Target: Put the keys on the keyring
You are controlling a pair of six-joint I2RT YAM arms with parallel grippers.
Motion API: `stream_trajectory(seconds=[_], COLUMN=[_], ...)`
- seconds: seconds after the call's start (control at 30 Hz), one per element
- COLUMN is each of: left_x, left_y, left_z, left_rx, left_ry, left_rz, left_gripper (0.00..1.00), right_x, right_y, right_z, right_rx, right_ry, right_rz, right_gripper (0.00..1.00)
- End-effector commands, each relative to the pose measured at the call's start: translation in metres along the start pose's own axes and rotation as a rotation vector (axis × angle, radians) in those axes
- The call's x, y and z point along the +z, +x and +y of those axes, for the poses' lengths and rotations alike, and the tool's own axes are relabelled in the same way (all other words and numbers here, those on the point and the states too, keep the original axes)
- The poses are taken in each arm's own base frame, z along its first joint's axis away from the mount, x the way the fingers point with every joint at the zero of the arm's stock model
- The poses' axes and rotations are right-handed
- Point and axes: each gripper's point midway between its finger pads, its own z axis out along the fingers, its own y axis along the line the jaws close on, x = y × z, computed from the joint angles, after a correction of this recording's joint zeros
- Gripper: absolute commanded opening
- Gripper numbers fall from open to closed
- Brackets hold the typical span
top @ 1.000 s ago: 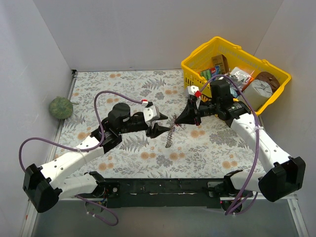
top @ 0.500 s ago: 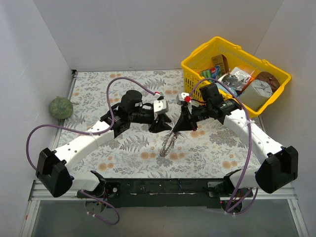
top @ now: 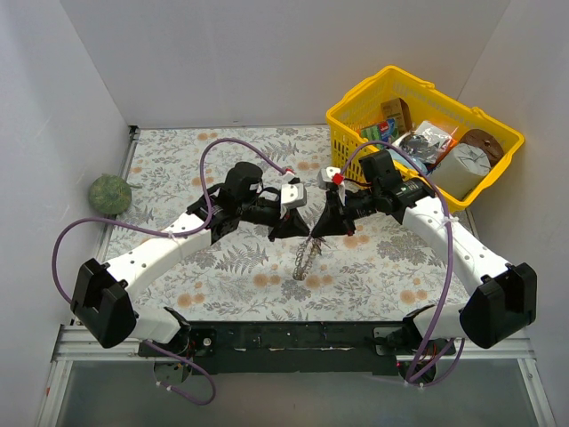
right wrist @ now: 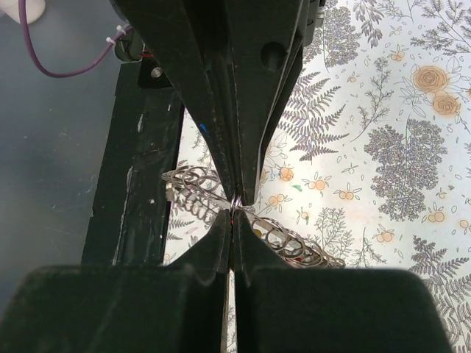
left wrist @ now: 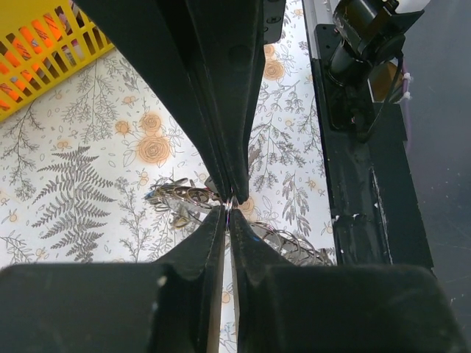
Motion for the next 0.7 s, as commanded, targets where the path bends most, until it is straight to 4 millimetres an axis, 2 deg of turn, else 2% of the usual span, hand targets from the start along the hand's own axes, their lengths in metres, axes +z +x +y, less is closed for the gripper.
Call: stream_trajectory(seconds=[0.0, 0.17, 0.2, 0.27, 0.3, 0.37, 0.43, 0.47, 0.53, 0.57, 0.63, 0.67], left_x=[-0.006, -0.010, -0.013, -0.014, -0.018, -0.018, -0.023, -0.022, -0.025, -0.023, -0.026, -0.026], left_y=[-0.020, -0.026, -0.033, -0.029, -0.041, -0.033, -0.045, -0.038, -0.044, -0.037, -0.044, -0.040], left_z=[0.000, 0.006, 0.007, 0.007, 0.010, 0.008, 0.008, 0.007, 0.005, 0.003, 0.000, -0.003], left_rx=[0.047, 0.053, 0.079, 0.059, 0.090, 0.054, 0.084, 0.048, 0.065, 0.051, 0.053, 0.048], left_ry=[-0.003, -0.058, -0.076, -0.098, -0.129, -0.140, -0.165, -0.172, -0.177, -0.175, -0.174, -0.170], left_rz=[-0.032, -0.069, -0.099, -0.116, -0.159, -0.169, -0.231, -0.237, -0.282, -0.282, -0.328, -0.335], left_gripper=[0.00, 0.00, 0.00, 0.00, 0.00, 0.00, 0.00, 0.00, 0.00, 0.00, 0.00, 0.00], right_x=[-0.002, -0.003, -0.003, -0.004, -0.004, -0.006, -0.008, -0.011, -0.014, -0.016, -0.021, -0.023], right_y=[-0.018, -0.019, -0.019, -0.021, -0.021, -0.028, -0.034, -0.038, -0.043, -0.045, -0.047, -0.049], right_z=[0.005, 0.006, 0.005, 0.003, 0.002, 0.002, 0.000, 0.000, -0.001, 0.000, -0.003, 0.000], right_rx=[-0.064, -0.066, -0.066, -0.064, -0.066, -0.100, -0.113, -0.122, -0.126, -0.127, -0.124, -0.126], right_ry=[-0.014, -0.013, -0.011, 0.009, 0.015, 0.042, 0.066, 0.095, 0.110, 0.108, 0.114, 0.097], right_rz=[-0.041, -0.044, -0.044, -0.044, -0.046, -0.065, -0.093, -0.101, -0.121, -0.131, -0.151, -0.167], right_gripper=[0.01, 0.01, 0.01, 0.01, 0.01, 0.11, 0.22, 0.27, 0.37, 0.40, 0.48, 0.49])
